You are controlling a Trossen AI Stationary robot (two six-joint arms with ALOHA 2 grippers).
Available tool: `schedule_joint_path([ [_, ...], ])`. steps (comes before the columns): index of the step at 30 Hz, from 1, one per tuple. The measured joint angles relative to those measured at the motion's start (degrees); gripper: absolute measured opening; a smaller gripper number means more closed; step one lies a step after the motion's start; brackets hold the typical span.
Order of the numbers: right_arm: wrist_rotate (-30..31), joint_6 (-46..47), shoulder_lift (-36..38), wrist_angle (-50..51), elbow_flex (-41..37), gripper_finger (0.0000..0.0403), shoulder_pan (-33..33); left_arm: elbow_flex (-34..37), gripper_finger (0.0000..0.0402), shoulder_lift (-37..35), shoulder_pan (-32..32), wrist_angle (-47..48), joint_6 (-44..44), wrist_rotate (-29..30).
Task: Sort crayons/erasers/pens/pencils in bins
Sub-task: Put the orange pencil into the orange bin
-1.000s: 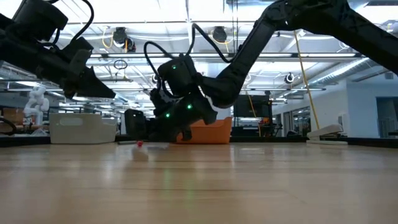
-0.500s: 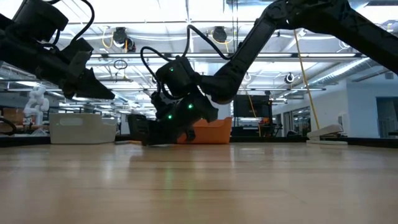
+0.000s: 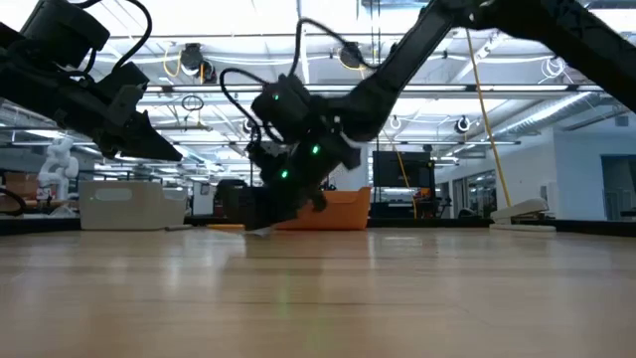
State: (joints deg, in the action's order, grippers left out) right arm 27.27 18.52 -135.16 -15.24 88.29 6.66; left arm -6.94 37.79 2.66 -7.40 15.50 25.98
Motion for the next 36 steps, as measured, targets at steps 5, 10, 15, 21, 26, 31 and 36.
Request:
schedule_joint_path([
  [5, 0.94, -2.11, 5.39, 5.41, -0.33, 0.0036, -0.58, 0.0, 0.0005, -0.01, 0.0, -0.05, 0.01, 0.09],
  [10, 0.21, -6.71, 10.83, 12.56, -0.33, 0.0035, -1.65, 0.0, 0.0005, 0.01, 0.0, -0.05, 0.01, 0.07],
  [15, -3.01, -10.02, 17.32, 20.11, -0.26, 0.0035, -2.08, 0.0, 0.0005, 0.01, 0.0, -0.09, -0.03, -0.02],
  [21, -3.65, -16.98, 25.81, 32.49, -0.28, 0.0035, -1.61, 0.0, 0.0005, 0.01, 0.0, 0.19, -0.25, -0.57],
  [26, -3.55, -25.15, 31.81, 42.05, -0.26, 0.0036, 1.39, 0.0, 0.0005, 0.01, 0.0, 0.22, -0.2, -0.76],
  [31, -8.96, -32.91, 35.5, 50.91, -0.2, 0.0036, 6.75, 0.0, 0.0005, 0.01, 0.0, 0.24, -0.03, -0.85],
  [36, -21.06, -42.56, 37.35, 51.12, -3.24, 0.0036, 14.29, 0.0, 0.0005, 0.01, 0.0, 0.19, -0.59, -0.89],
])
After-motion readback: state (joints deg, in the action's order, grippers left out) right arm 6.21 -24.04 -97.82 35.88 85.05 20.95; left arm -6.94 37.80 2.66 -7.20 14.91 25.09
